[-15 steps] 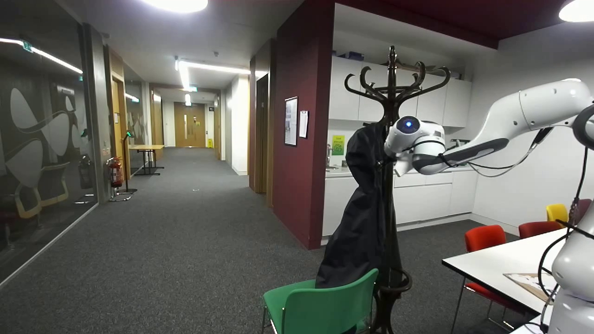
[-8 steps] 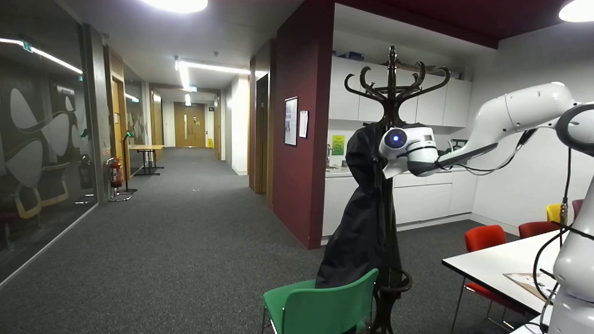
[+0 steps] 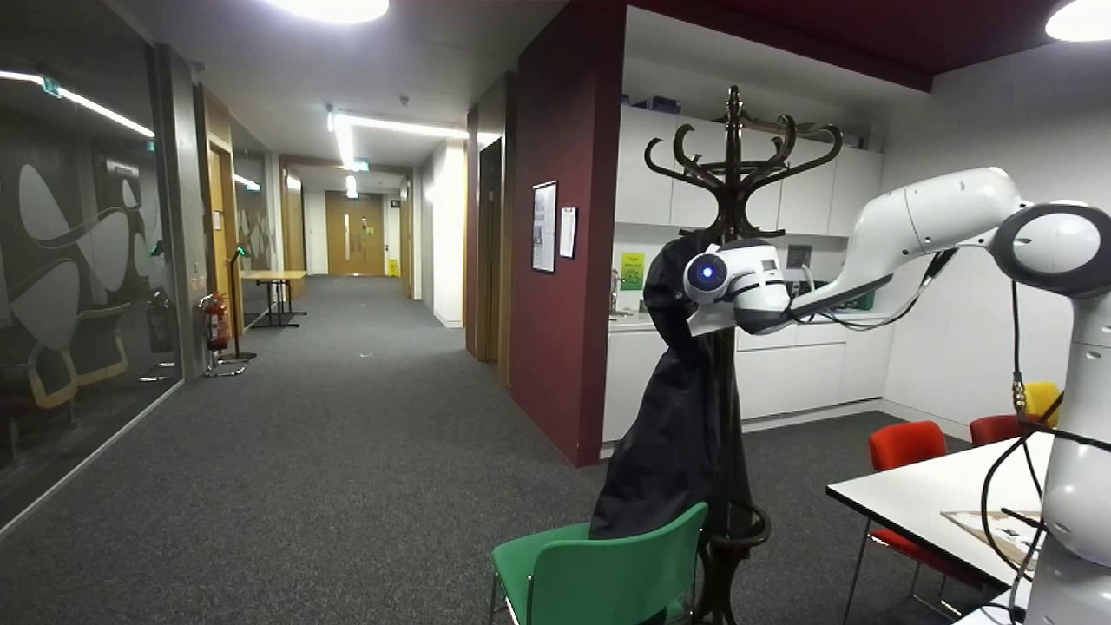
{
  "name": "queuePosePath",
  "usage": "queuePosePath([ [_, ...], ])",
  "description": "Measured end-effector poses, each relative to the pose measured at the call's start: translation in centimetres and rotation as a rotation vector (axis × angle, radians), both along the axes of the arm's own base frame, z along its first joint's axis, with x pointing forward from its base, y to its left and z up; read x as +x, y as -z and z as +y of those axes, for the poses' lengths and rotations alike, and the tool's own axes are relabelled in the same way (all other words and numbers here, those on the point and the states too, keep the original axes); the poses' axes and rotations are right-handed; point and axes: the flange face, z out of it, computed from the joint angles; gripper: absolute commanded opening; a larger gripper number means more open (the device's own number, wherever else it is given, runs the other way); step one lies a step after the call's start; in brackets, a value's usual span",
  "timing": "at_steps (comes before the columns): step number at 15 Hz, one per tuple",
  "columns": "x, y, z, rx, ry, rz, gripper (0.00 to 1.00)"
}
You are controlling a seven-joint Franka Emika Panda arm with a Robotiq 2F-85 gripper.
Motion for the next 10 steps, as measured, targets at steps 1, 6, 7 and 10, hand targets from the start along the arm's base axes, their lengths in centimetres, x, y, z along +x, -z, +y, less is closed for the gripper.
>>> queuePosePath([
  [1,0.2,-0.4,0.6,0.002,-0.009,-0.018,1.00],
  [6,0.5,-2.7,3.6,0.002,-0.060,-0.095,1.00],
  [7,0.5,-3.0,4.1,-0.002,-0.067,-0.108,1.00],
  [10,0.6,-3.4,5.1,-0.013,-0.068,-0.140,1.00],
])
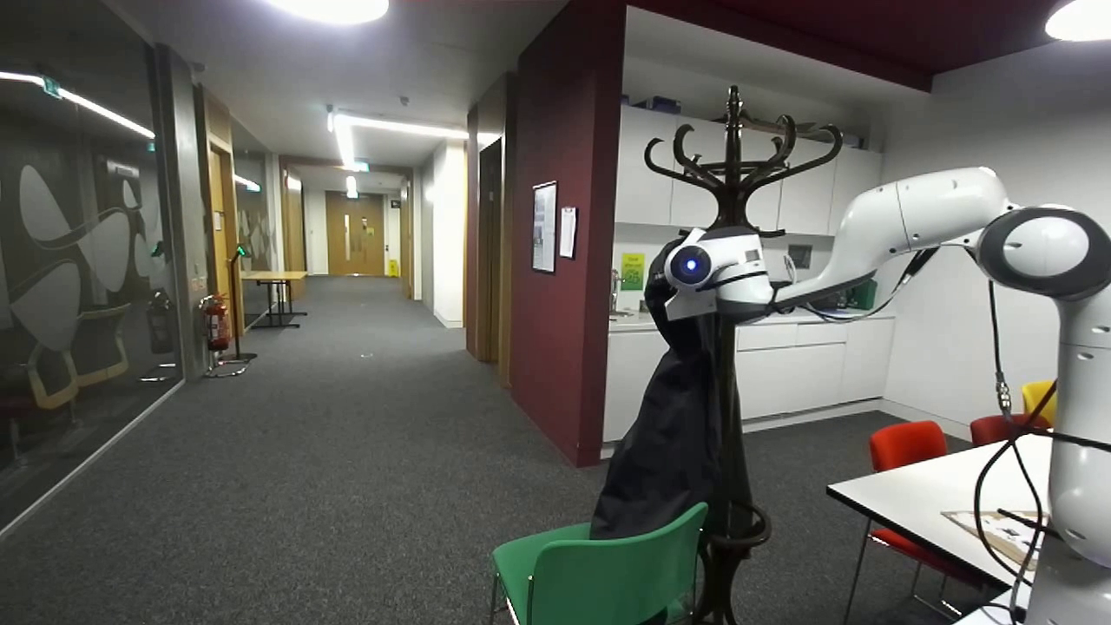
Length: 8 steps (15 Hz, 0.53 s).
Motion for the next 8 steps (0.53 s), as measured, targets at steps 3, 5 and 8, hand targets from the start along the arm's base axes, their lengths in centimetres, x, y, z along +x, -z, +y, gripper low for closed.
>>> queuePosePath([
  [3,0.4,0.1,0.4,-0.031,0.030,-0.033,1.00],
  [5,0.7,0.4,0.3,-0.053,0.060,-0.052,1.00],
  [8,1.4,1.1,-0.1,-0.073,0.096,-0.058,1.00],
])
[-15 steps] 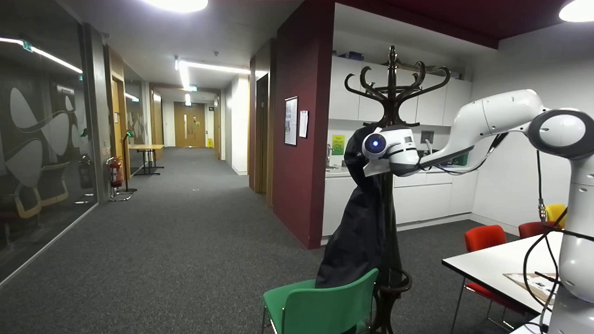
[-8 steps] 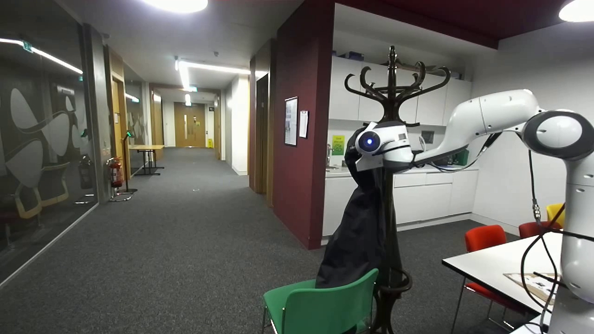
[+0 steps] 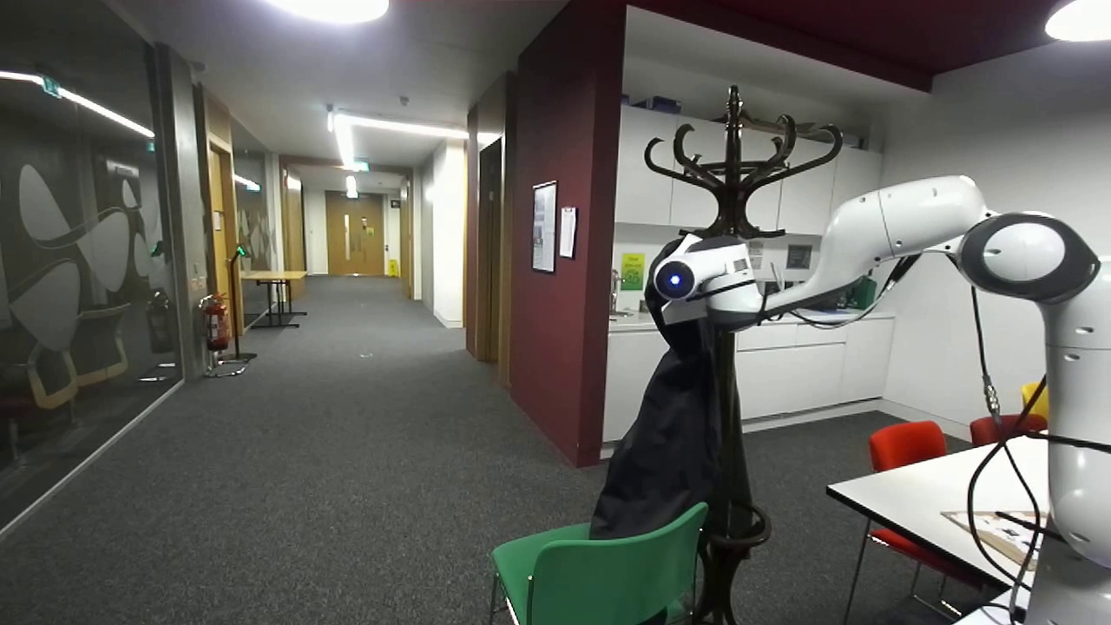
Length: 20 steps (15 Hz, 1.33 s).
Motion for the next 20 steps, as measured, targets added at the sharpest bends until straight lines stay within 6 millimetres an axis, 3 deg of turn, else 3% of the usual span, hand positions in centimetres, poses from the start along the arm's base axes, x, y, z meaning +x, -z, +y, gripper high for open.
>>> queuePosePath([
  [6,1.9,1.9,-0.9,-0.018,0.027,0.005,1.00],
  [7,2.3,2.1,-1.1,-0.020,0.030,0.005,0.96],
  [8,2.6,2.3,-1.2,-0.022,0.033,0.005,0.74],
  [10,3.1,2.6,-1.3,-0.028,0.034,0.004,0.69],
  [19,3.7,2.5,-1.3,-0.046,0.029,-0.010,0.00],
  [20,3.7,2.4,-1.3,-0.049,0.029,-0.013,0.00],
])
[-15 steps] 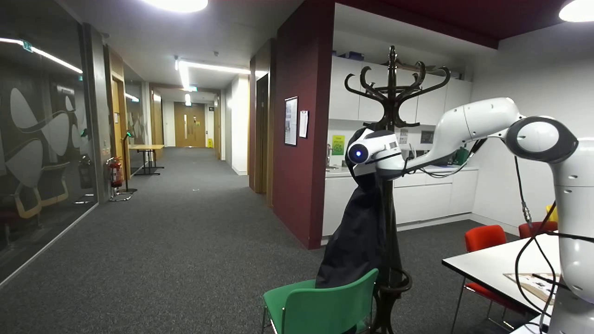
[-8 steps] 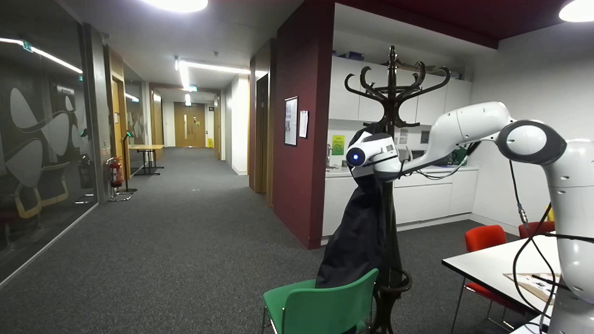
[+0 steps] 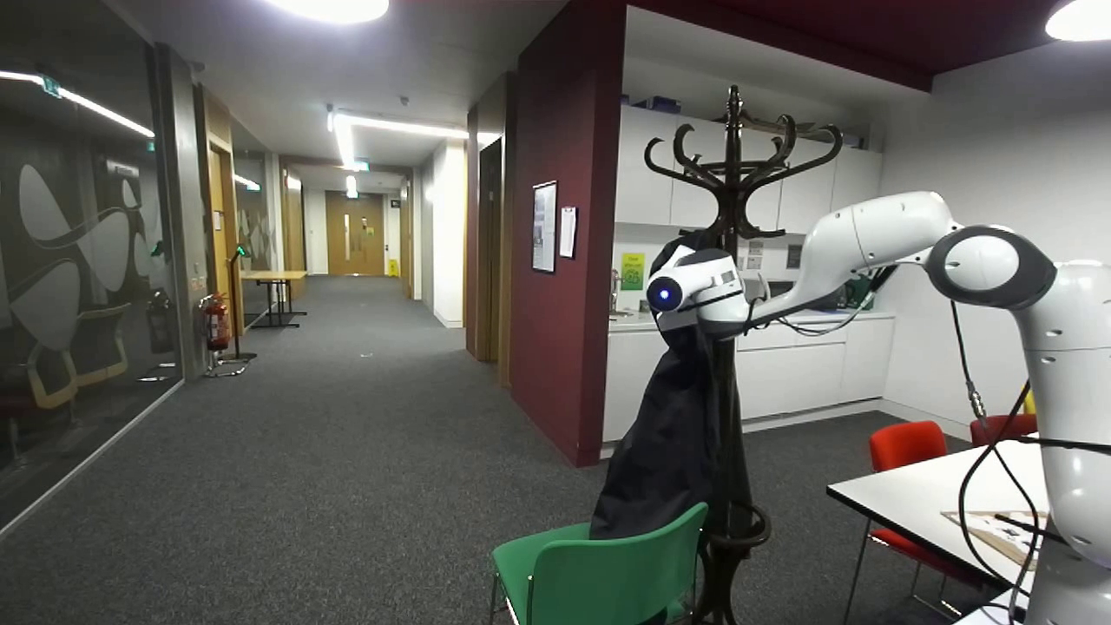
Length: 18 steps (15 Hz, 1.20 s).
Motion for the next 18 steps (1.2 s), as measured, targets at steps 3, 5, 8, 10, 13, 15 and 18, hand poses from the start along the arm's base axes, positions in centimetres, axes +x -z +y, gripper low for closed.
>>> queuePosePath([
  [3,0.1,-0.6,0.1,-0.007,-0.004,-0.014,0.00],
  [5,0.1,-1.2,0.3,-0.012,-0.010,-0.028,0.00],
  [8,0.0,-2.2,1.0,-0.020,-0.025,-0.052,0.00],
  [10,-0.2,-2.9,1.9,-0.031,-0.043,-0.069,0.00],
  [13,-0.7,-4.0,3.6,-0.051,-0.079,-0.099,0.00],
  [15,-1.2,-4.6,5.1,-0.068,-0.108,-0.117,0.00],
  [18,-2.1,-5.0,7.5,-0.095,-0.156,-0.137,0.00],
])
